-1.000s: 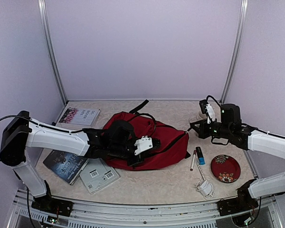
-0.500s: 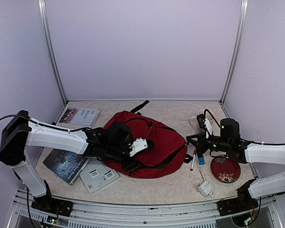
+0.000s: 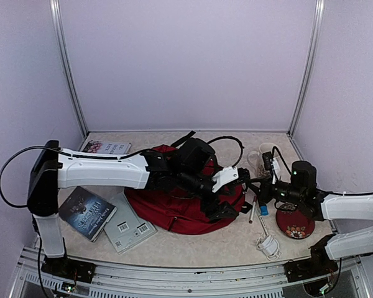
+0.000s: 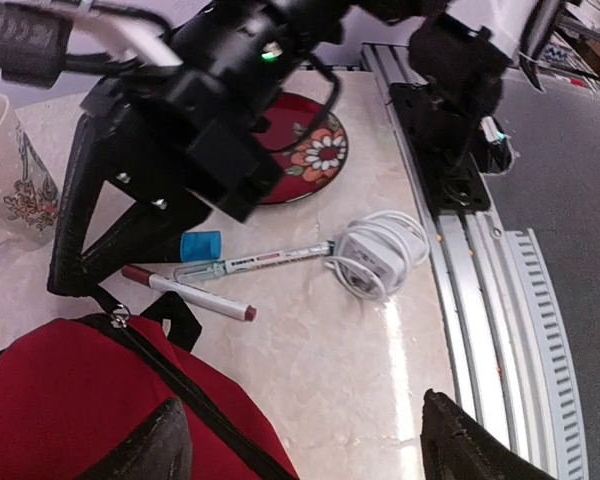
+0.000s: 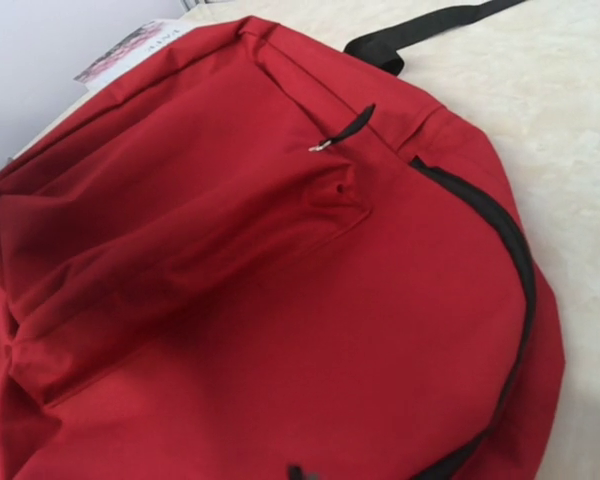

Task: Pack the student bag
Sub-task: Unzip the largest pocket of the student bag, then hold the largest pocket of the student bag, then unzip the largest pocket of the student bag.

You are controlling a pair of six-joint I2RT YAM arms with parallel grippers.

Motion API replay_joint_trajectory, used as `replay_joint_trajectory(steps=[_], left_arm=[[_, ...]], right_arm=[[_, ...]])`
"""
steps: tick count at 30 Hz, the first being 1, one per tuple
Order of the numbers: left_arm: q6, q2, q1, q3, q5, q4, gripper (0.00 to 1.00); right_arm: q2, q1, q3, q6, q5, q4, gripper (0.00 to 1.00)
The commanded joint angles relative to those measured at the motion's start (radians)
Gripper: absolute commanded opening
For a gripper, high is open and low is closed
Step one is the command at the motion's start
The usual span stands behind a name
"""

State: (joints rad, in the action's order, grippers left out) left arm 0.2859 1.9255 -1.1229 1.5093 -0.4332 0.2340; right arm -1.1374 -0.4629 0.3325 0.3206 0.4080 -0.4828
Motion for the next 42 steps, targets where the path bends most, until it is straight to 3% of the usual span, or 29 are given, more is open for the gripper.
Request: replay_joint_trajectory(steps=[1, 5, 9, 16, 20, 24, 28, 33, 42], left_arm=[[-0.083, 0.146, 0.01, 0.148, 0.058, 0.127, 0.72], [-0.124, 0.197, 0.035, 0.197, 0.153, 0.154, 0.65], [-0.187, 0.198, 0.093, 0.183, 0.113, 0.114, 0.54], [-0.163, 0.224, 0.099, 0.19, 0.08, 0.121, 0.58], [-0.163, 0.233, 0.1, 0.196, 0.166, 0.118, 0.58], [-0.14, 0.256, 0.107, 0.216, 0.155, 0.148, 0.35], [-0.095, 0.206, 0.086, 0.144, 0.11, 0.116, 0.0], [-0.022, 0.053, 0.047, -0.014, 0.137, 0.016, 0.0], [0.007, -0.156, -0.048, -0.168, 0.315, 0.021, 0.0]], right_arm=[[0.055, -0.011, -0.027, 0.012, -0.026, -0.004, 0.0], [0.087, -0.012, -0.04, 0.013, -0.037, 0.018, 0.0], [0.113, -0.011, -0.044, 0.005, -0.027, 0.048, 0.0], [0.136, -0.011, -0.031, -0.013, -0.041, 0.096, 0.0], [0.129, -0.011, -0.013, -0.022, -0.038, 0.108, 0.0], [0.119, -0.011, 0.0, -0.021, -0.034, 0.114, 0.0], [0.094, -0.011, 0.013, -0.001, -0.051, 0.091, 0.0], [0.036, -0.004, 0.074, 0.008, -0.082, 0.092, 0.0], [-0.125, 0.009, 0.26, -0.069, -0.167, 0.087, 0.0]])
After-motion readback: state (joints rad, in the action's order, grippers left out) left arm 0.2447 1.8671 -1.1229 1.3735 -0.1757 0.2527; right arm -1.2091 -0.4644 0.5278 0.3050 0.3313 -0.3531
